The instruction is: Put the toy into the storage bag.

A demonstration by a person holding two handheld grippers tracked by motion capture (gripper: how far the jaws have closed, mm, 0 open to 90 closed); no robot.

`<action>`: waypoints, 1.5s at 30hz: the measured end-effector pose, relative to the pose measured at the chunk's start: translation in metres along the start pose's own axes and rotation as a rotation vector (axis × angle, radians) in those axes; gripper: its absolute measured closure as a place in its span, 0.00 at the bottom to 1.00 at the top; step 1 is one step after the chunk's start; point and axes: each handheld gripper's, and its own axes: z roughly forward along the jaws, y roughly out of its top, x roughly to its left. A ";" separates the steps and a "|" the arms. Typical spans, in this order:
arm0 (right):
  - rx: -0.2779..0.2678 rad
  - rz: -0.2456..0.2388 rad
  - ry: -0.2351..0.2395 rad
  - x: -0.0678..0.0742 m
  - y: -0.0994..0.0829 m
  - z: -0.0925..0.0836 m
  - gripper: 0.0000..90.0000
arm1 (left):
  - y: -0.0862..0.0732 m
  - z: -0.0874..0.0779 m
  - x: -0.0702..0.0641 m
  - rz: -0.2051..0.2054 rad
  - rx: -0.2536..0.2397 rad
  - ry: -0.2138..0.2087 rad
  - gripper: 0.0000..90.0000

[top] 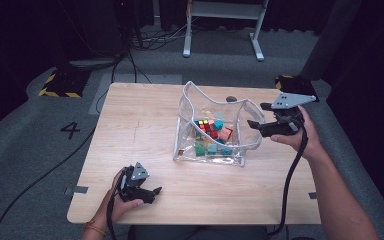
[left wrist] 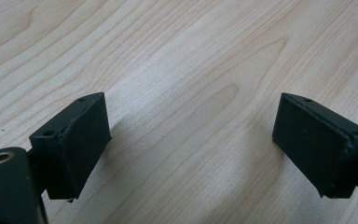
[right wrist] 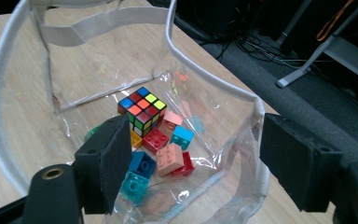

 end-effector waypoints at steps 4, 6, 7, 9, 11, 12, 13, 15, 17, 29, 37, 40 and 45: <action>0.000 -0.015 -0.001 0.004 -0.002 -0.005 0.28 | 0.000 0.000 0.000 0.002 0.001 0.000 0.12; 0.001 -0.022 -0.005 0.006 -0.004 -0.007 0.28 | 0.000 0.000 0.000 0.000 0.000 0.000 0.12; -0.001 -0.021 -0.002 0.008 -0.005 -0.008 0.28 | 0.000 0.000 0.000 0.002 0.001 0.001 0.12; -0.005 -0.022 0.002 0.010 -0.007 -0.009 0.28 | 0.000 0.000 0.000 0.002 0.001 0.000 0.12; -0.003 -0.024 0.004 0.012 -0.009 -0.011 0.28 | 0.000 0.000 0.000 -0.001 -0.001 0.000 0.12; -0.002 -0.032 0.003 0.012 -0.011 -0.011 0.28 | 0.000 0.000 0.000 0.002 0.002 0.000 0.12; -0.003 -0.019 0.009 0.014 -0.012 -0.012 0.28 | 0.000 0.000 0.000 -0.001 -0.002 0.002 0.12; -0.005 -0.027 0.005 0.016 -0.014 -0.013 0.28 | 0.000 0.000 0.000 -0.001 -0.001 0.002 0.12; -0.012 -0.028 0.009 0.017 -0.017 -0.015 0.28 | 0.000 0.000 0.000 0.002 0.001 0.001 0.12; -0.010 -0.009 0.010 0.032 -0.035 -0.019 0.28 | 0.000 0.000 0.000 0.002 0.002 0.000 0.12; 0.001 -0.020 -0.002 0.043 -0.049 -0.017 0.28 | 0.000 0.000 0.000 0.000 -0.001 0.001 0.12; -0.004 -0.014 0.002 0.044 -0.053 -0.018 0.28 | 0.000 0.000 0.000 0.000 -0.001 0.002 0.12; 0.019 -0.027 -0.002 0.048 -0.062 -0.017 0.29 | 0.000 0.000 0.000 0.003 0.002 0.000 0.12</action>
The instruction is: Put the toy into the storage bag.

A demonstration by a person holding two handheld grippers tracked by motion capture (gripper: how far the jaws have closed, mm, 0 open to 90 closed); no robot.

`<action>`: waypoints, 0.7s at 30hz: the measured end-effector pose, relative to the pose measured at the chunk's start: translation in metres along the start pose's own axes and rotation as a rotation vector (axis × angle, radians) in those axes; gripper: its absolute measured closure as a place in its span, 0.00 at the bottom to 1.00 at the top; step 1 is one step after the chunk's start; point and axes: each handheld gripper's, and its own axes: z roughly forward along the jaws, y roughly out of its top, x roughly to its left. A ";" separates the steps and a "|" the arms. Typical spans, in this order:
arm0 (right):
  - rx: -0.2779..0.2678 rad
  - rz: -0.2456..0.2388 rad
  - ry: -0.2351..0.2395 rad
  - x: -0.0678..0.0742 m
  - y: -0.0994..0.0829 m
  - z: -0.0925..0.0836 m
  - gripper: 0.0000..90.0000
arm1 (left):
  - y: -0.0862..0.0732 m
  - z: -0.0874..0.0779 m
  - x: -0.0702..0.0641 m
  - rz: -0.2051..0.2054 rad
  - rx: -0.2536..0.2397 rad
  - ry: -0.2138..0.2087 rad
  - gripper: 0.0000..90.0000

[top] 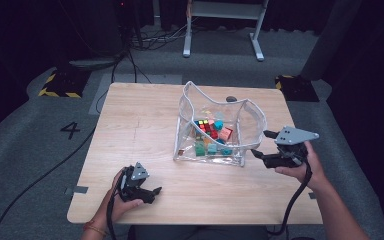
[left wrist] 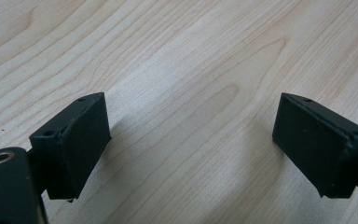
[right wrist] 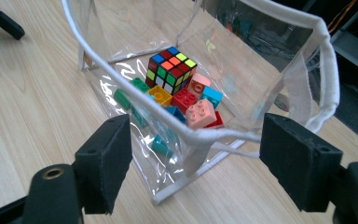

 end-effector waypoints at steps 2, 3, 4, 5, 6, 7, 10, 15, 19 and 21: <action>0.003 -0.004 0.011 0.001 -0.004 0.000 0.29 | 0.000 0.000 0.000 -0.003 -0.004 0.002 0.12; 0.005 -0.006 0.012 0.002 -0.005 0.000 0.29 | 0.000 0.000 0.000 0.000 -0.001 0.002 0.12; 0.006 0.002 0.008 0.003 -0.007 0.001 0.29 | 0.000 0.000 0.000 -0.004 -0.003 0.000 0.12; 0.011 -0.031 0.001 0.002 -0.008 0.001 0.29 | 0.000 0.000 0.000 -0.004 -0.004 0.002 0.12; 0.011 -0.023 0.005 0.003 -0.009 0.001 0.28 | 0.000 0.000 0.000 -0.004 -0.003 0.001 0.12; 0.012 -0.002 0.008 0.005 -0.010 0.001 0.28 | 0.000 0.000 0.000 0.000 0.000 0.000 0.12; 0.015 0.001 0.013 0.007 -0.015 0.004 0.28 | 0.000 0.000 0.000 -0.004 -0.004 0.002 0.12; 0.031 -0.004 0.011 0.008 -0.024 0.008 0.28 | 0.000 0.000 0.000 -0.002 -0.002 0.000 0.12; 0.053 0.006 0.010 0.011 -0.030 0.013 0.29 | 0.000 0.000 0.000 -0.001 -0.002 0.001 0.12; 0.064 0.003 0.013 0.013 -0.033 0.016 0.29 | 0.000 0.000 0.000 -0.003 -0.003 0.001 0.12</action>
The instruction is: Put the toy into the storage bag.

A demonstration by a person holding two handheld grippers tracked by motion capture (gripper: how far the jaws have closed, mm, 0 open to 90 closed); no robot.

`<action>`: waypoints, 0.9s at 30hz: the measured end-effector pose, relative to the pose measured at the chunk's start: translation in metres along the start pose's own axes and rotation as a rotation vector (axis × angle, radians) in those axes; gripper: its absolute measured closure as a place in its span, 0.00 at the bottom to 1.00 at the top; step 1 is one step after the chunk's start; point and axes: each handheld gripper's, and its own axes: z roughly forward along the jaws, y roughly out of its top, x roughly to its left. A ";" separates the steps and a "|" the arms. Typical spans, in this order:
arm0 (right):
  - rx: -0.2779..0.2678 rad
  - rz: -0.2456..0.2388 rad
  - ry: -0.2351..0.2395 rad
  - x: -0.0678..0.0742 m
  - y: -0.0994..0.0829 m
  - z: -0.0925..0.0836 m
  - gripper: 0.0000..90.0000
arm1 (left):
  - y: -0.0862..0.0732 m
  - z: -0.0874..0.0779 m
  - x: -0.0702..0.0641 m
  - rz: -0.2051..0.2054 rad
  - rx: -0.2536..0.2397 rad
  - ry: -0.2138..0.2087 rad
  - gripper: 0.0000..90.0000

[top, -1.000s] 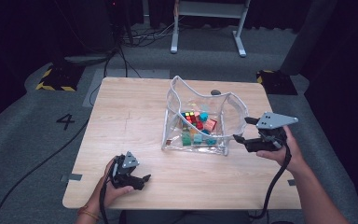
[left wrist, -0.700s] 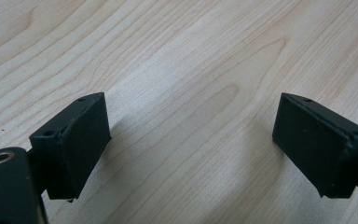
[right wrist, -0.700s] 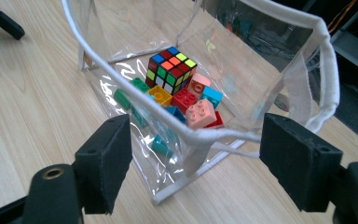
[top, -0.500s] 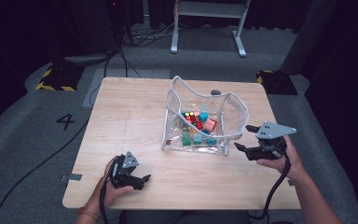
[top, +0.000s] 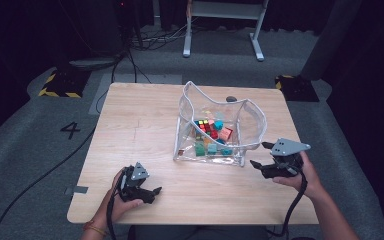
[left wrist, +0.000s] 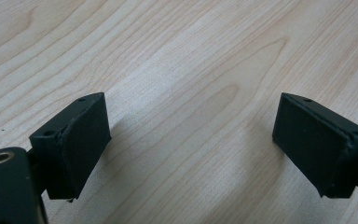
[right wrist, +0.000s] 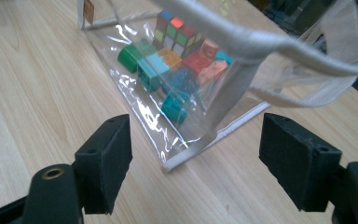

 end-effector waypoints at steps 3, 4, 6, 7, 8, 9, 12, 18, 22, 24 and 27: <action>0.017 -0.006 0.000 0.001 -0.006 0.004 0.29 | 0.000 0.000 0.000 -0.001 -0.001 0.001 0.12; 0.021 -0.004 0.003 0.001 -0.007 0.004 0.29 | 0.000 0.000 0.000 0.002 0.002 0.000 0.12; 0.030 -0.005 0.007 0.001 -0.010 0.007 0.29 | 0.000 0.000 0.000 0.003 0.002 -0.001 0.12; 0.035 -0.001 0.004 0.001 -0.013 0.009 0.29 | 0.000 0.000 0.000 0.000 0.000 0.000 0.12; 0.035 -0.003 0.006 0.001 -0.014 0.010 0.29 | 0.000 0.000 0.000 0.000 0.000 0.000 0.12; 0.039 -0.002 0.011 0.002 -0.016 0.012 0.29 | 0.000 0.000 0.000 -0.001 -0.001 0.001 0.12; 0.056 0.000 0.016 0.002 -0.022 0.016 0.28 | 0.000 0.000 0.000 0.001 0.000 0.001 0.12; 0.103 -0.002 0.005 0.003 -0.033 0.023 0.28 | 0.000 0.000 0.000 -0.001 0.000 0.000 0.12; 0.122 -0.001 0.011 0.004 -0.039 0.029 0.27 | 0.000 0.000 0.000 0.001 0.001 -0.001 0.12; 0.130 0.010 0.015 0.004 -0.042 0.032 0.27 | 0.000 0.000 0.000 0.000 0.000 0.001 0.12; 0.138 0.014 0.019 0.004 -0.047 0.033 0.27 | 0.000 0.000 0.000 -0.001 -0.002 0.002 0.12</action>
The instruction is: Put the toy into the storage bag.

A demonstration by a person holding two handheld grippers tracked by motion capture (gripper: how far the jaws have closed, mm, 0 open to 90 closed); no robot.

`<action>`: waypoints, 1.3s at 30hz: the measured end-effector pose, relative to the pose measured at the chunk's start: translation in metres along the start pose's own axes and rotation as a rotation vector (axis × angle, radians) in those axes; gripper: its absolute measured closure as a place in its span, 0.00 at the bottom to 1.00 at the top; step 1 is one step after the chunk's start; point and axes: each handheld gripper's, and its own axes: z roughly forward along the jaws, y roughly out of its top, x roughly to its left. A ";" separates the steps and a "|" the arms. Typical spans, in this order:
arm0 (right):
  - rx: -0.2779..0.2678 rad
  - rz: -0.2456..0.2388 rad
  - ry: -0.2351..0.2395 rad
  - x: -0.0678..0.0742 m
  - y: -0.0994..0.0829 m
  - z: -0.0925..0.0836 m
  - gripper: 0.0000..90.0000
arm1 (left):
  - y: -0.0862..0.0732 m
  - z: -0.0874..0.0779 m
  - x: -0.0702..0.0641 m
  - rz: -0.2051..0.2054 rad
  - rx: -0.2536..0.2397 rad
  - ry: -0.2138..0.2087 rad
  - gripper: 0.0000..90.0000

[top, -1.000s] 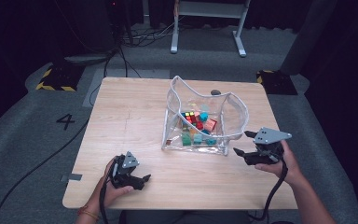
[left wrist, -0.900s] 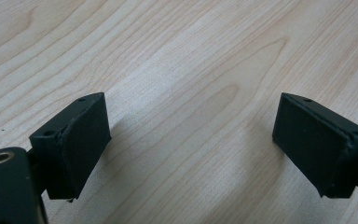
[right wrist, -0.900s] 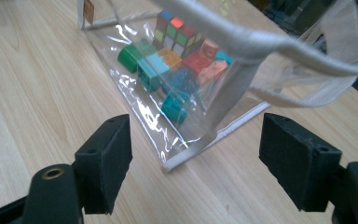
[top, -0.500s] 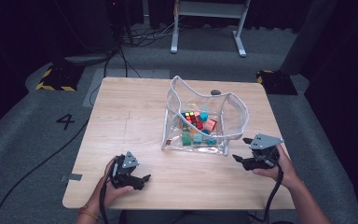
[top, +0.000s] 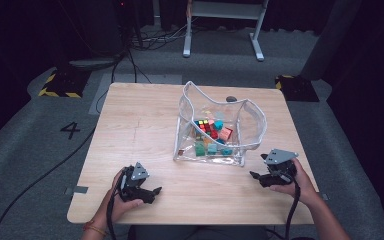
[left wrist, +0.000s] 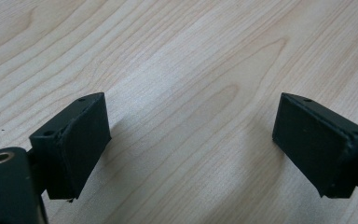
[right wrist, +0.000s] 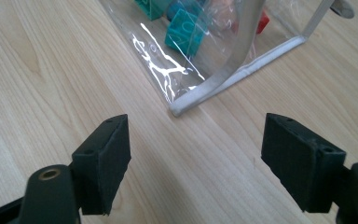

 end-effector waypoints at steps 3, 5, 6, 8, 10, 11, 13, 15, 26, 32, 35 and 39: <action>0.007 0.013 -0.003 0.000 -0.004 0.002 0.27 | 0.000 0.000 0.000 0.004 0.003 -0.001 0.12; 0.024 0.030 0.005 0.001 -0.008 0.002 0.27 | 0.000 0.000 0.000 0.001 0.002 -0.002 0.12; 0.012 0.004 0.008 -0.001 -0.009 0.002 0.27 | 0.000 0.000 0.000 0.001 0.000 0.000 0.12; 0.014 0.009 -0.003 -0.001 -0.012 0.002 0.26 | 0.000 0.000 0.000 0.004 0.004 -0.003 0.12; 0.007 0.019 0.001 -0.002 -0.016 0.003 0.26 | 0.000 0.000 0.000 0.001 0.001 -0.002 0.12; 0.005 0.021 0.001 -0.002 -0.017 0.003 0.26 | 0.000 0.000 0.000 0.001 0.002 -0.002 0.12; 0.015 0.028 0.002 -0.001 -0.020 0.004 0.26 | 0.000 0.000 0.000 0.001 0.002 -0.002 0.12; 0.021 0.034 0.005 -0.002 -0.024 0.004 0.26 | 0.000 0.000 0.000 0.004 0.004 -0.003 0.12; 0.015 0.097 0.009 -0.007 -0.049 0.003 0.25 | 0.000 0.000 0.000 0.002 0.002 -0.001 0.12; -0.003 0.134 0.010 -0.008 -0.061 0.002 0.25 | 0.000 0.000 0.000 0.002 0.002 -0.002 0.12; -0.006 0.145 0.013 -0.008 -0.064 0.002 0.25 | 0.000 0.000 0.000 0.001 0.002 -0.002 0.12; -0.008 0.157 0.022 -0.008 -0.070 0.002 0.24 | 0.000 0.000 0.000 0.004 0.003 -0.001 0.12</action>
